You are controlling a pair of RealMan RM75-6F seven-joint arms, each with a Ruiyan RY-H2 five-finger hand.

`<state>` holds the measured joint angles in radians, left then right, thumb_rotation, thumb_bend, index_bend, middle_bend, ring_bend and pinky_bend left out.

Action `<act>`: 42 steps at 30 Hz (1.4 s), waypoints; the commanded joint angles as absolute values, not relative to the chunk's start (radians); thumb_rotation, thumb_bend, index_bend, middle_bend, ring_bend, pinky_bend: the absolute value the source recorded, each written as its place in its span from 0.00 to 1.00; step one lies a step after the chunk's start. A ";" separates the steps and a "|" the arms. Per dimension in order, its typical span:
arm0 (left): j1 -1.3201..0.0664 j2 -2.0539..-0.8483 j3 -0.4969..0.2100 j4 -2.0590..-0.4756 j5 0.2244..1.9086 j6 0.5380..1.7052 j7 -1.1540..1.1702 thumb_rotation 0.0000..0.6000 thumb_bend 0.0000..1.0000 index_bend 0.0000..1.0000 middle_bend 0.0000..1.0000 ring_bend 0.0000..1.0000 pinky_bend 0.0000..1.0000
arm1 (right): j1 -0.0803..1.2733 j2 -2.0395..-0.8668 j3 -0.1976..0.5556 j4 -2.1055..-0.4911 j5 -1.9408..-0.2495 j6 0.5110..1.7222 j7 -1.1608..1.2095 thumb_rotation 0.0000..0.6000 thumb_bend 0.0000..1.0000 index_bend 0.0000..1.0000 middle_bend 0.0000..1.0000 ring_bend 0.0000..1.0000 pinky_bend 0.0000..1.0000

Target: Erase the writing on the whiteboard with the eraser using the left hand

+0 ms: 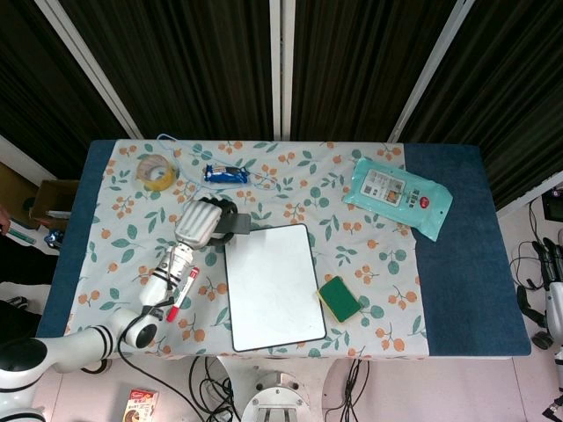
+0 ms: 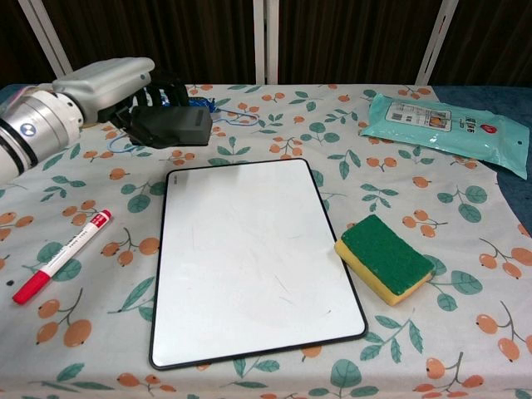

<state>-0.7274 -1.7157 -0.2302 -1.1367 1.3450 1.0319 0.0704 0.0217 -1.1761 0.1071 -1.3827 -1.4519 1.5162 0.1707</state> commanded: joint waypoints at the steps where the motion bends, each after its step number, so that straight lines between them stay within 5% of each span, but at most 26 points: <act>1: -0.699 -1.667 -0.222 -1.154 1.331 1.043 0.061 1.00 0.43 0.77 0.72 0.62 0.63 | 0.024 -1.178 0.106 -1.382 -1.454 1.514 0.168 1.00 0.37 0.00 0.00 0.00 0.00; 15: -0.626 -1.642 -0.140 -1.050 1.327 1.017 -0.042 1.00 0.39 0.67 0.67 0.57 0.63 | 0.033 -1.180 0.100 -1.398 -1.469 1.513 0.139 1.00 0.37 0.00 0.00 0.00 0.00; 20: -0.627 -1.634 -0.113 -1.027 1.341 0.977 -0.068 1.00 0.18 0.47 0.47 0.45 0.58 | 0.031 -1.174 0.100 -1.410 -1.468 1.518 0.129 1.00 0.37 0.00 0.00 0.00 0.00; 25: -0.631 -1.607 -0.091 -1.042 1.333 0.912 -0.058 1.00 0.03 0.19 0.18 0.21 0.32 | 0.031 -1.173 0.099 -1.417 -1.468 1.518 0.121 1.00 0.37 0.00 0.00 0.00 0.00; 31: -0.612 -1.605 -0.095 -1.044 1.344 0.963 -0.067 1.00 0.00 0.11 0.10 0.10 0.22 | 0.032 -1.174 0.097 -1.417 -1.471 1.518 0.118 1.00 0.37 0.00 0.00 0.00 0.00; 37: -0.540 -1.507 -0.091 -1.169 1.420 1.162 -0.085 1.00 0.00 0.10 0.09 0.08 0.20 | 0.033 -1.181 0.099 -1.403 -1.464 1.514 0.130 1.00 0.37 0.00 0.00 0.00 0.00; 39: -0.497 -1.435 -0.090 -1.269 1.428 1.233 -0.080 0.93 0.00 0.10 0.09 0.08 0.19 | 0.031 -1.181 0.104 -1.400 -1.462 1.522 0.138 1.00 0.37 0.00 0.00 0.00 0.00; 42: -0.425 -1.315 -0.077 -1.422 1.422 1.313 -0.069 0.67 0.00 0.11 0.09 0.08 0.18 | 0.029 -1.177 0.110 -1.395 -1.459 1.529 0.149 1.00 0.37 0.00 0.00 0.00 0.00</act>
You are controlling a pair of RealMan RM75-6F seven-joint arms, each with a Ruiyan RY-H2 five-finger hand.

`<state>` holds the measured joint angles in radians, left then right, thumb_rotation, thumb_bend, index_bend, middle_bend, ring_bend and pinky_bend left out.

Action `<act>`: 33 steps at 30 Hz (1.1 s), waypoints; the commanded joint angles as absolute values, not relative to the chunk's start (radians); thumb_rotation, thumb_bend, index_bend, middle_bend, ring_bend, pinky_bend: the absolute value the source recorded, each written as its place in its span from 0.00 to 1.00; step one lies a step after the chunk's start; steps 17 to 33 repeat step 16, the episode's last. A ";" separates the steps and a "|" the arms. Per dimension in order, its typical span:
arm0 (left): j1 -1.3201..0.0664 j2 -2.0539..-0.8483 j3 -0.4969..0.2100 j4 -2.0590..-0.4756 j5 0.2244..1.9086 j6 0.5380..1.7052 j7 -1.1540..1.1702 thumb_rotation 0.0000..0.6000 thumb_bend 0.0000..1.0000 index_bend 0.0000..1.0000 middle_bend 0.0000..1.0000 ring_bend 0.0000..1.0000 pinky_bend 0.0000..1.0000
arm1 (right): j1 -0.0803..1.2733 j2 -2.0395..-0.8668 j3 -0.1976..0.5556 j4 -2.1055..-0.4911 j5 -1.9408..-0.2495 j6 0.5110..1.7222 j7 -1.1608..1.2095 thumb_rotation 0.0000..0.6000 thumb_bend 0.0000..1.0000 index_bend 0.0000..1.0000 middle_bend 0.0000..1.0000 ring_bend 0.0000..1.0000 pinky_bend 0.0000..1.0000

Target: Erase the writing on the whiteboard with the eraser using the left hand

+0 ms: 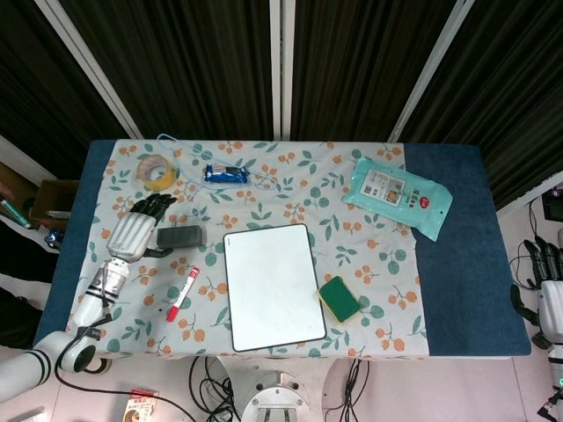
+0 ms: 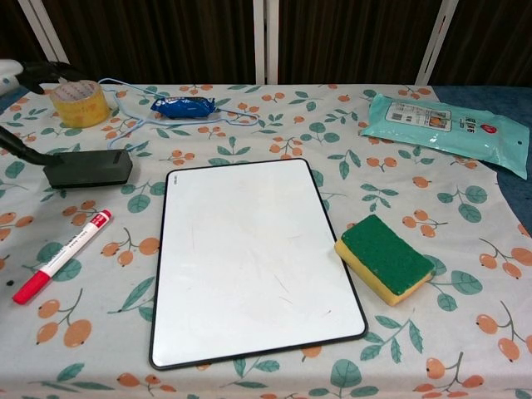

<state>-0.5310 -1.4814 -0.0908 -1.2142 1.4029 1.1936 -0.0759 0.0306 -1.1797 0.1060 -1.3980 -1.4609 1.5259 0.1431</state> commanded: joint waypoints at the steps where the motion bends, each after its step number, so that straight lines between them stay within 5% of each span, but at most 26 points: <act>1: -0.401 -1.279 -0.070 -1.461 1.417 1.333 -0.059 0.60 0.00 0.11 0.09 0.08 0.16 | 0.029 -1.175 0.111 -1.394 -1.458 1.530 0.152 1.00 0.37 0.00 0.00 0.00 0.00; 6: -0.287 -1.157 -0.009 -1.558 1.417 1.427 0.025 0.45 0.00 0.11 0.09 0.08 0.15 | 0.029 -1.162 0.106 -1.386 -1.456 1.519 0.151 1.00 0.36 0.00 0.00 0.00 0.00; 12: -0.170 -1.137 0.065 -1.542 1.497 1.549 0.046 0.42 0.00 0.11 0.10 0.06 0.14 | 0.022 -1.177 0.099 -1.359 -1.445 1.515 0.119 1.00 0.34 0.00 0.00 0.00 0.00; 33: -0.131 -1.134 0.058 -1.542 1.509 1.604 0.022 0.41 0.00 0.11 0.10 0.06 0.14 | 0.021 -1.187 0.097 -1.351 -1.439 1.509 0.107 1.00 0.34 0.00 0.00 0.00 0.00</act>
